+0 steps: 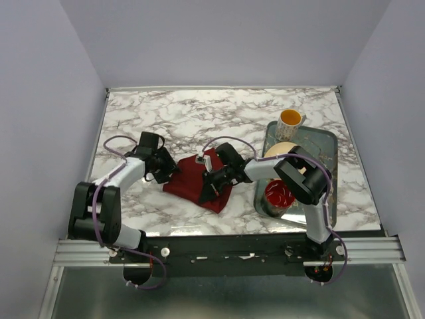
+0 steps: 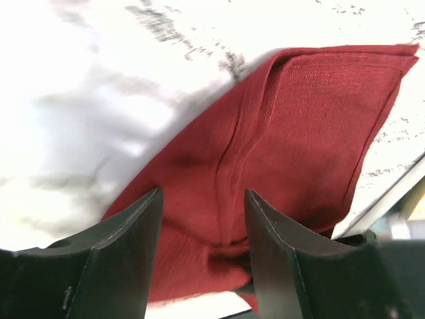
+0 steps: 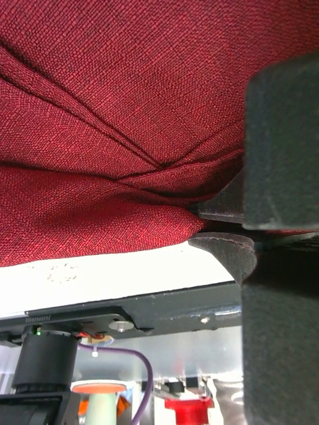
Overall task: Fold the napkin, place the utensils inside, and roll it up
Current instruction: Roll the napkin with the utensil
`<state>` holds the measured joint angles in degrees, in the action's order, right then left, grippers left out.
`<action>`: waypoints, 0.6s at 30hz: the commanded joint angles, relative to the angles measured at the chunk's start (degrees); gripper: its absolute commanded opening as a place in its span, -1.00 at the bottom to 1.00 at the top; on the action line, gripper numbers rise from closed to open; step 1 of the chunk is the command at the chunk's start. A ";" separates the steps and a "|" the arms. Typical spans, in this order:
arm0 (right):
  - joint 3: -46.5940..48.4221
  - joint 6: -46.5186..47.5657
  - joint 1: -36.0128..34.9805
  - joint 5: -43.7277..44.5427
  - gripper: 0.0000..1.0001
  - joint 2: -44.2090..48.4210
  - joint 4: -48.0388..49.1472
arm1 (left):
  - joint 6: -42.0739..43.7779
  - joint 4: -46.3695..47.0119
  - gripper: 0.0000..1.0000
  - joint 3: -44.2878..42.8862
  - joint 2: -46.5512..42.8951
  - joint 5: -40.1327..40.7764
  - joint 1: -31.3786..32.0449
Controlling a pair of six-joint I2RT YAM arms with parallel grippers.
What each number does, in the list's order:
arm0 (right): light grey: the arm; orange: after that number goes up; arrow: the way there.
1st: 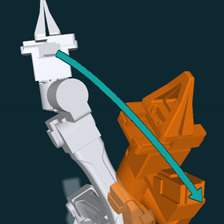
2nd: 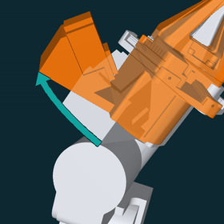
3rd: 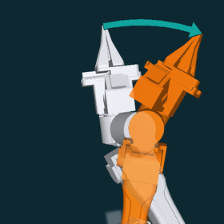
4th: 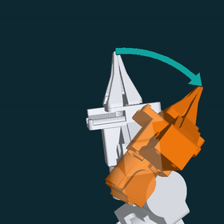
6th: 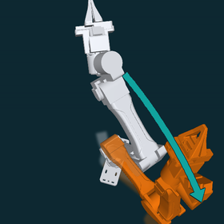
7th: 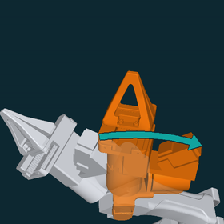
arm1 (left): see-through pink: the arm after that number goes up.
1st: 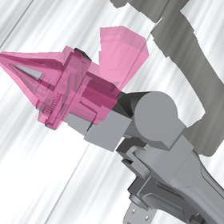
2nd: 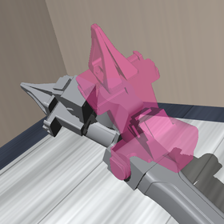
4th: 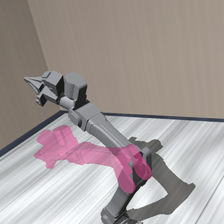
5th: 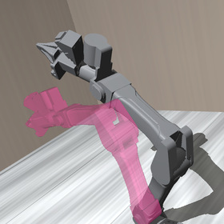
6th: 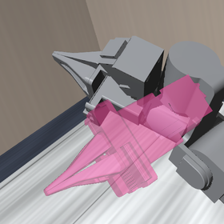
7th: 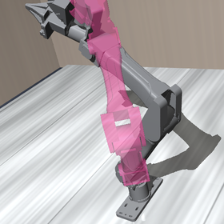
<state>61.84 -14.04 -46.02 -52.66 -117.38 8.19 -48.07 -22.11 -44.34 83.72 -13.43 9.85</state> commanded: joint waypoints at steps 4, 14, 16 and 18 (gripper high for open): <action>-0.32 -1.07 -0.12 -0.07 -0.99 -4.08 -2.65 | 2.46 -15.15 0.32 -1.02 -17.88 10.09 -0.09; 1.52 -2.13 0.23 1.07 -0.99 -5.49 -3.35 | -9.40 -15.60 0.27 5.58 -25.27 2.09 6.50; 1.79 -2.48 0.14 1.77 -0.99 -5.75 -3.26 | -12.46 -15.60 0.27 6.72 -25.72 0.52 7.55; 1.96 -2.57 0.23 2.21 -0.99 -5.93 -3.35 | -13.62 -15.68 0.24 7.33 -24.93 -0.01 8.34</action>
<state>63.61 -17.21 -45.89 -55.20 -119.81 7.97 -56.07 -36.56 -38.22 59.09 -10.52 16.71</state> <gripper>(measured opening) 0.043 0.632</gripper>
